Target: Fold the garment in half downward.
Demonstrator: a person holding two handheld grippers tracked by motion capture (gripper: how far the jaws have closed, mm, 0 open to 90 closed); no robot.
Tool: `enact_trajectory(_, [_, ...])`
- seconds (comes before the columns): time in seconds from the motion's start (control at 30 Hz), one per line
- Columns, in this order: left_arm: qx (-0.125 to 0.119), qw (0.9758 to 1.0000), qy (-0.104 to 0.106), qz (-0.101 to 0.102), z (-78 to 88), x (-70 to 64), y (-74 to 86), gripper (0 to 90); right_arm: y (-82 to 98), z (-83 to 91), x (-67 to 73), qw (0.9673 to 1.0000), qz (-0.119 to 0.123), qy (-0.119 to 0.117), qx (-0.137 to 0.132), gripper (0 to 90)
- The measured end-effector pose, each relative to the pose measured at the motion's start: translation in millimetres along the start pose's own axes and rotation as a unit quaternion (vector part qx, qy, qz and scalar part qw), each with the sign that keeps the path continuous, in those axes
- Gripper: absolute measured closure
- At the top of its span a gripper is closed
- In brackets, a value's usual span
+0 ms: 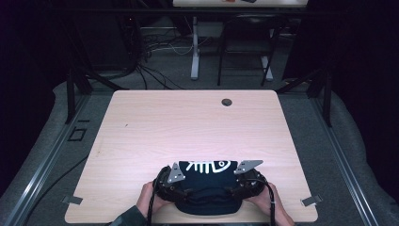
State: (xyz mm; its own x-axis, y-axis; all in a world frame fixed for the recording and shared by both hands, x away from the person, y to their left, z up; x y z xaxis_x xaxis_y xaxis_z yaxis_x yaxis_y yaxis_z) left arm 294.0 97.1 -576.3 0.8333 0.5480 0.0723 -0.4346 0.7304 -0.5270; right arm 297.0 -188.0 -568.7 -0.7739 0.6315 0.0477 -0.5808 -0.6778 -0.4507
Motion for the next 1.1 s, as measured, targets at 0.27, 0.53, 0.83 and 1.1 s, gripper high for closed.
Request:
enact_trajectory(0.27, [-0.004,0.9999,-0.010,-0.003,-2.2,-1.6,2.0,18.5,2.7,-4.9,-1.2,1.0000,-0.004,0.001,-0.005,26.2])
enact_trajectory(0.53, [-0.009,0.9999,-0.011,0.003,-1.7,1.8,1.3,11.3,0.0,-3.2,0.2,0.9998,-0.001,0.019,0.002,20.6])
enact_trajectory(0.83, [-0.042,0.9986,-0.021,0.022,17.7,10.1,-1.2,0.2,-0.3,14.8,-2.6,0.9988,-0.011,0.034,-0.032,10.0])
enact_trajectory(1.1, [-0.057,0.9957,-0.043,0.059,32.2,29.7,8.6,0.1,8.3,34.4,-10.4,0.9965,-0.031,0.050,-0.060,9.6])
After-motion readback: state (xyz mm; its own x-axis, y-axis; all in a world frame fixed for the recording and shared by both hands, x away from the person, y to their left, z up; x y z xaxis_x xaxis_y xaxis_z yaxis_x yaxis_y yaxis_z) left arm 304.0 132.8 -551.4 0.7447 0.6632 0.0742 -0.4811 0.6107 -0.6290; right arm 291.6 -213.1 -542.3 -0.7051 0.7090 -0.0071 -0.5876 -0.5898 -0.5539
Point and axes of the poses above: each handheld gripper's, and its own axes: z roughly backward along the jaws, y roughly out of its underside, x roughly to its left, the point moved 1 cm from there along -z, roughly forward along the jaws, and after that the axes turned 12 degrees about x, right-handed, at the moved point
